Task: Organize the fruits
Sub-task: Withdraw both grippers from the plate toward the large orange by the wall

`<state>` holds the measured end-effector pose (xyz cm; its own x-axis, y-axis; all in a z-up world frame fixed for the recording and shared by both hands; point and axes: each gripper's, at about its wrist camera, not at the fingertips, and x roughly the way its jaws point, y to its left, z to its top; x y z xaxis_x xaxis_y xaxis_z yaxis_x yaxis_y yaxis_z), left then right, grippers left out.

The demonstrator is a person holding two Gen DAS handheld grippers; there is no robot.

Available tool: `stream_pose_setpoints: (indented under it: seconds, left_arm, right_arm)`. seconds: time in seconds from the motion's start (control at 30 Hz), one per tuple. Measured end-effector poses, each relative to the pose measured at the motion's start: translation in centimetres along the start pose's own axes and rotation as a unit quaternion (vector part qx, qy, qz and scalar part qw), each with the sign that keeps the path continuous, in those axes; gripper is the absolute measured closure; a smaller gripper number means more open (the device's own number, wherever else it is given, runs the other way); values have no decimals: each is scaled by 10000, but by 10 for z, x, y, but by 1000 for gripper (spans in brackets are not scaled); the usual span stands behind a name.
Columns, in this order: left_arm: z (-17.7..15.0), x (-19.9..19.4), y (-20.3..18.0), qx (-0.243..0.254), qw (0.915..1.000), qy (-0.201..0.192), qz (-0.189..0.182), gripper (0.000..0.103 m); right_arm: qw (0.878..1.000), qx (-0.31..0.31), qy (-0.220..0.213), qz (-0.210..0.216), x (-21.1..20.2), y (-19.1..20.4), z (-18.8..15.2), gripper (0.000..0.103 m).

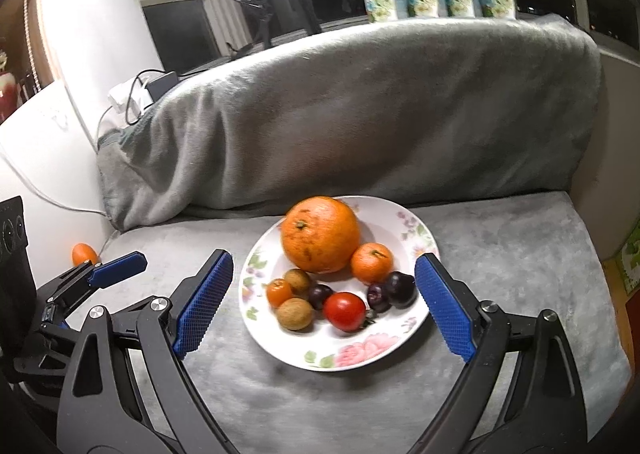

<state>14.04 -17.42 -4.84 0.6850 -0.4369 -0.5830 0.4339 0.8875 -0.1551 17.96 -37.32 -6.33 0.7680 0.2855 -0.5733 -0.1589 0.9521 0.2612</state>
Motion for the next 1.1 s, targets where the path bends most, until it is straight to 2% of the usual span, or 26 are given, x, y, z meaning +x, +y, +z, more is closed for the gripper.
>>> stream_pose_setpoints:
  seconds: [0.57,0.87,1.1]
  left_arm:
    - [-8,-55,60,-433,9975,-370,428,23]
    - [-21,-86,110,-877,9910,-538,851,23]
    - [-44,-109,148,-1337,9802,-644,1313,23]
  right_arm:
    - [9985,-539,24,90,10,75,20,9]
    - [9952,-771,216,558,36,127,26,9]
    - [9849,-1194,426,1175,64,180,28,9]
